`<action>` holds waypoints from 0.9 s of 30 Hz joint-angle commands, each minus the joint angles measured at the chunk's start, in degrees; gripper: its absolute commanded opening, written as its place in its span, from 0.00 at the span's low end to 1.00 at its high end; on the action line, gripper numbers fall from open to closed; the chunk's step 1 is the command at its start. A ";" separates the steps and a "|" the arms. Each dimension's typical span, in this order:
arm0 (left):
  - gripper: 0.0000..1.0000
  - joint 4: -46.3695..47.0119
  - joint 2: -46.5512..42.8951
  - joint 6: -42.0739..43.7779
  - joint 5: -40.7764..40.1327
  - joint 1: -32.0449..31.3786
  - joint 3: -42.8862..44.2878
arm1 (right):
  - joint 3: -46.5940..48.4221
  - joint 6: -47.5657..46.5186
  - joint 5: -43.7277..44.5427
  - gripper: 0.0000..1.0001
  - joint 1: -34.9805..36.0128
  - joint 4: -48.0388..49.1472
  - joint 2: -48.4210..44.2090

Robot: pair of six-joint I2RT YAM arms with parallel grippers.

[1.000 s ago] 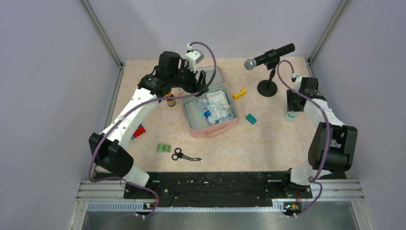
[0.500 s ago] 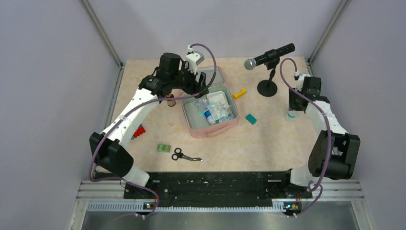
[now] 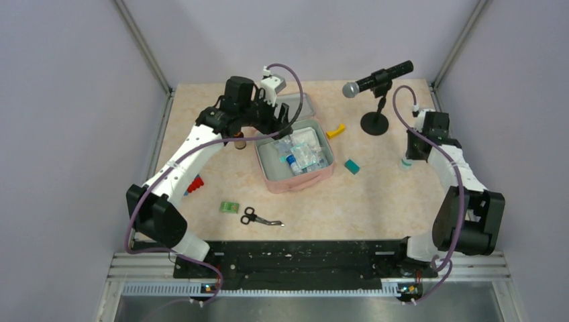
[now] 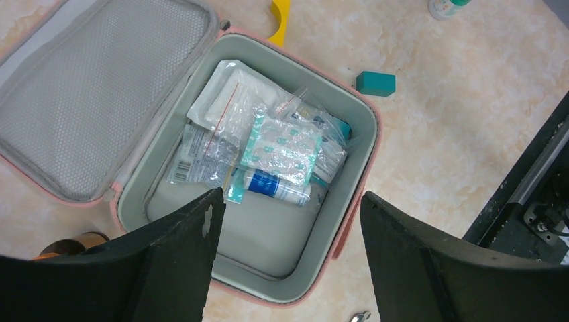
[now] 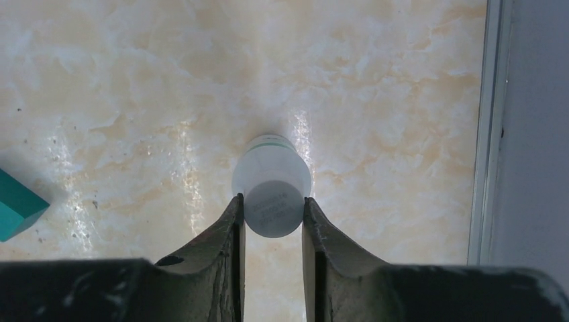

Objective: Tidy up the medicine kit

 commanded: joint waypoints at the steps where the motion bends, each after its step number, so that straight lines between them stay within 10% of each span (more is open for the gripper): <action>1: 0.78 2.08 -2.52 -0.08 1.25 0.25 -0.63 | 0.22 0.29 -1.22 0.10 -0.42 -1.24 -3.11; 10: 0.82 6.81 -5.95 5.99 9.73 0.62 -6.91 | 0.81 2.76 -19.74 0.00 1.89 -5.21 -11.50; 17: 0.84 12.26 -7.56 15.48 28.03 0.40 -12.33 | -4.33 1.47 -42.89 0.00 17.67 3.27 -22.64; 27: 0.84 6.73 -4.63 25.78 34.47 -2.81 -8.81 | 9.79 -9.86 -50.28 0.00 33.96 5.24 -13.12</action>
